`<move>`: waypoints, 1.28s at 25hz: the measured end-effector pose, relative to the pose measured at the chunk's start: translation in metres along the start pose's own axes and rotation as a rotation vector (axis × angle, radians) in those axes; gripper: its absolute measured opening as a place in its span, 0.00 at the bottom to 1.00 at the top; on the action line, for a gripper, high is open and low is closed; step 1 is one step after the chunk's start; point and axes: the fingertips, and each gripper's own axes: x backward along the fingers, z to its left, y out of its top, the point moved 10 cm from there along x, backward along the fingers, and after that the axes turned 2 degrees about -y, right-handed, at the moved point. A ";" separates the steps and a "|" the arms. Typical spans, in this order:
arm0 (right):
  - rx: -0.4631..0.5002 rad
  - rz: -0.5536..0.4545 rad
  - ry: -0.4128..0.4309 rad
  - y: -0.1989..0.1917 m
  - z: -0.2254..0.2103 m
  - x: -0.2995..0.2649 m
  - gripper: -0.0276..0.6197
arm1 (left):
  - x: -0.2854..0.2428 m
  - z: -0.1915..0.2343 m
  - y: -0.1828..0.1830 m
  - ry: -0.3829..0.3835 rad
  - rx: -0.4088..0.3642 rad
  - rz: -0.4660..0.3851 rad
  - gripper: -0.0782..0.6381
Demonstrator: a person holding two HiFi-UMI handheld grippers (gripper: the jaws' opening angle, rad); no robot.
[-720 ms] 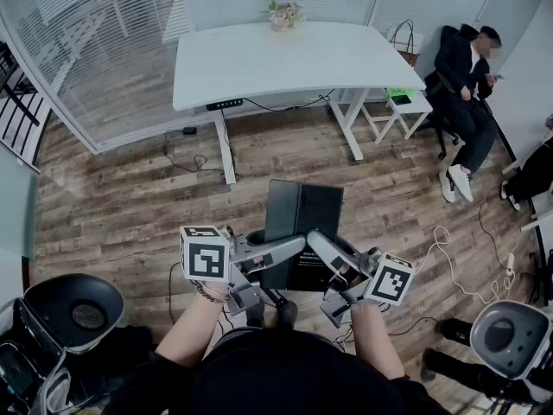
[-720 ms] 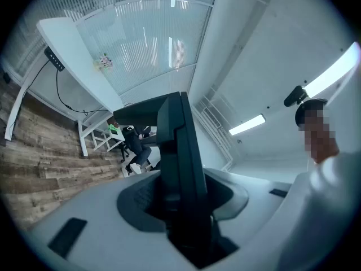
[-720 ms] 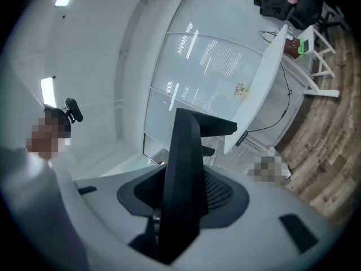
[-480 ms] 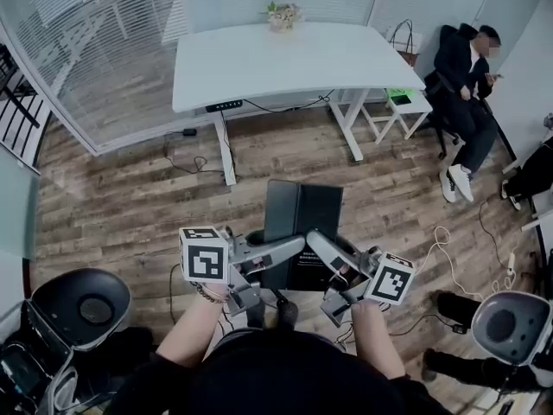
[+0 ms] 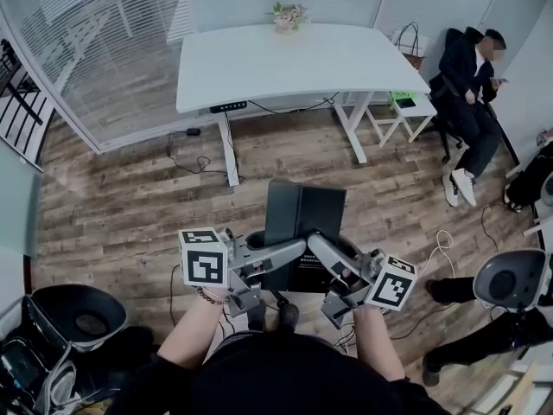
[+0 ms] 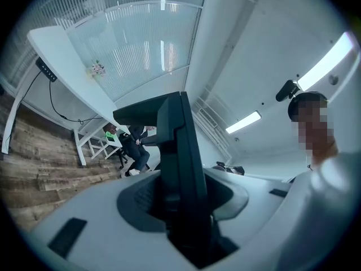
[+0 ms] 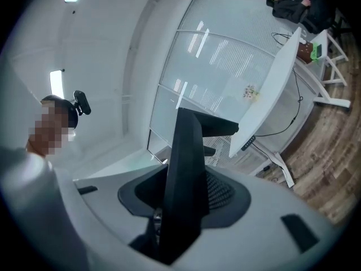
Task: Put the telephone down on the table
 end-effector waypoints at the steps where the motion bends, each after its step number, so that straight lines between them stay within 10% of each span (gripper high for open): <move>1: 0.009 0.007 0.006 0.001 0.001 -0.001 0.31 | 0.001 -0.001 0.001 -0.004 -0.010 0.002 0.37; 32: 0.050 -0.042 -0.045 -0.042 0.017 -0.029 0.30 | 0.049 0.011 0.007 -0.086 -0.028 0.075 0.37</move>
